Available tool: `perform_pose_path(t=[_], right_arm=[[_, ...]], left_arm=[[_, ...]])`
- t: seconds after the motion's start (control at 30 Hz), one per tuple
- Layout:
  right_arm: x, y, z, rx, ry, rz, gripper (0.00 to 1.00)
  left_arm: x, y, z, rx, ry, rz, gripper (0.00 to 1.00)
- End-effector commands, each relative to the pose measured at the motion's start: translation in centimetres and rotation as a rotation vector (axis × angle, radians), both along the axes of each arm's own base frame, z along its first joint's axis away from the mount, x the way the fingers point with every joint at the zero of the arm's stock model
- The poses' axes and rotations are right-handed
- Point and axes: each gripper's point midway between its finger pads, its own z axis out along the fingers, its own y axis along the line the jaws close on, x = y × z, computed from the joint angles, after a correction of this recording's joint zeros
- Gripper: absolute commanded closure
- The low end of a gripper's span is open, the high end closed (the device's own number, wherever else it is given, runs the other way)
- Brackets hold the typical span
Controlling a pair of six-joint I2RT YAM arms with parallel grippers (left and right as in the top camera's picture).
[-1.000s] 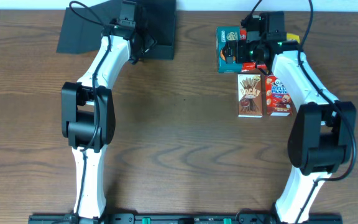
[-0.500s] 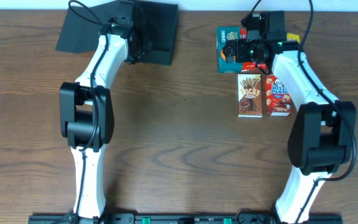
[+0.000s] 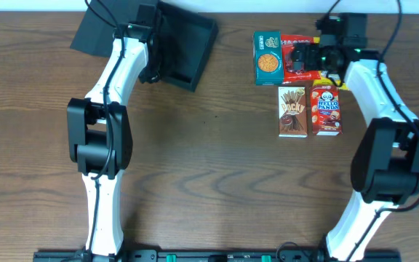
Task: Pack container
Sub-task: 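Drag the black box right toward the snacks with the left gripper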
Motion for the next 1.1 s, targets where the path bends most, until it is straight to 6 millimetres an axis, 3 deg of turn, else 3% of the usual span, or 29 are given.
perform_pose_path(t=[0.0,0.27,0.47,0.6,0.83,1.07], right_arm=[[0.3,-0.3,0.9,0.04,-0.021,0.019,0.01],[0.2,-0.5,0.9,0.044,-0.02,0.017,0.01],[0.2,-0.5,0.9,0.044,-0.02,0.017,0.01],[0.2,-0.5,0.9,0.044,-0.02,0.017,0.01],[0.2,-0.3,0.9,0.05,-0.019,0.022,0.01],[-0.1,-0.3,0.6,0.052,-0.002,0.022,0.01]], left_arm=[[-1.7,1.6,-3.1,0.116,0.083,-0.122,0.89],[-2.0,1.8,-0.3,0.148,0.047,-0.187,0.92],[-2.4,1.6,2.6,0.297,0.002,-0.357,0.94],[-3.5,-0.2,2.7,0.37,0.021,-0.51,0.94],[-4.5,-4.0,2.8,0.407,0.002,-0.63,0.94],[-6.6,-5.5,2.5,0.39,0.057,-0.782,0.94]])
